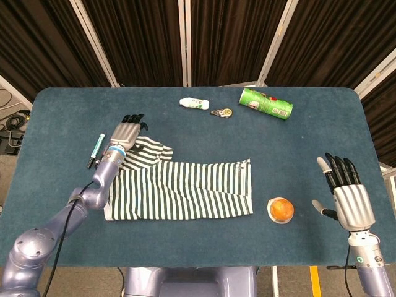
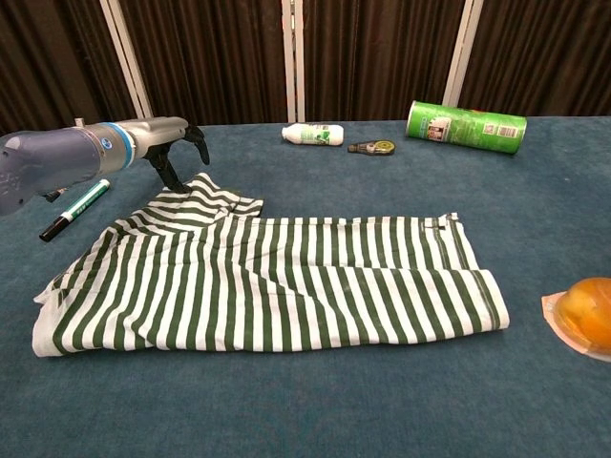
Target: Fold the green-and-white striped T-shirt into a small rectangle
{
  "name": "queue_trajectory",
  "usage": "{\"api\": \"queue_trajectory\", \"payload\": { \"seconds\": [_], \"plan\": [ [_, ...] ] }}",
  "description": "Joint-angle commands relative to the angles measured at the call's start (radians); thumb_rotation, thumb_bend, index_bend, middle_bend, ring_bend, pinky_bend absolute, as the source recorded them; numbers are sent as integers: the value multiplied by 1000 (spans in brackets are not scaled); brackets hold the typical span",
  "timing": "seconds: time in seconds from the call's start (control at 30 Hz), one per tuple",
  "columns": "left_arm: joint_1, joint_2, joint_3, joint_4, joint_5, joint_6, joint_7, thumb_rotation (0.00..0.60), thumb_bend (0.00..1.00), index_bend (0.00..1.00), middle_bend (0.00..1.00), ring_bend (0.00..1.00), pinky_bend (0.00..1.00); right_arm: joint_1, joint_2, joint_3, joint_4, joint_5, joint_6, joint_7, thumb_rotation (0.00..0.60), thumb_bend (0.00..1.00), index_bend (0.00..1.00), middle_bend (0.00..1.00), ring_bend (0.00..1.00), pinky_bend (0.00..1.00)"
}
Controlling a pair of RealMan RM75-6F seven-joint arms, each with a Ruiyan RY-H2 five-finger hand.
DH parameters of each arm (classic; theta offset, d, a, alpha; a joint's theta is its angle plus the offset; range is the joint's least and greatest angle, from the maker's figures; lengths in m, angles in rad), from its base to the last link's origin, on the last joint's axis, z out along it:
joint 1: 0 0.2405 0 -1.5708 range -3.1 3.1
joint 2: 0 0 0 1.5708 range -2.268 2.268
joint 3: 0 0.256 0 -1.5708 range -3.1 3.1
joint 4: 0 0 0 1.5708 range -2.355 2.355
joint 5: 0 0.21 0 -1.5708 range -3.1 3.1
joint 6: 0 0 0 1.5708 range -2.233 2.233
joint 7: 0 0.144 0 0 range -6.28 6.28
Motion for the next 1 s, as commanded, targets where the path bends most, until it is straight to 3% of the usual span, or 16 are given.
{"api": "queue_trajectory", "payload": {
  "seconds": [0.03,0.37,0.7,1.0],
  "plan": [
    [-28,-47,-5,63,-19,-32,20,600,342,294,0,0,0,0,0,3,3,6,-2,3,600,9,108,5,0,0],
    [-37,-91,-4,142,-14,-74,0,600,342,322,0,0,0,1,2,7,14,16,-6,18,600,10,108,5,0,0],
    [-43,-112,-2,175,-2,-92,-10,600,344,425,0,0,0,1,1,7,15,18,-7,18,600,10,108,5,0,0],
    [-52,-119,-11,196,-1,-99,-8,600,344,379,0,0,0,0,3,8,13,18,-5,19,600,10,110,5,0,0]
  ]
}}
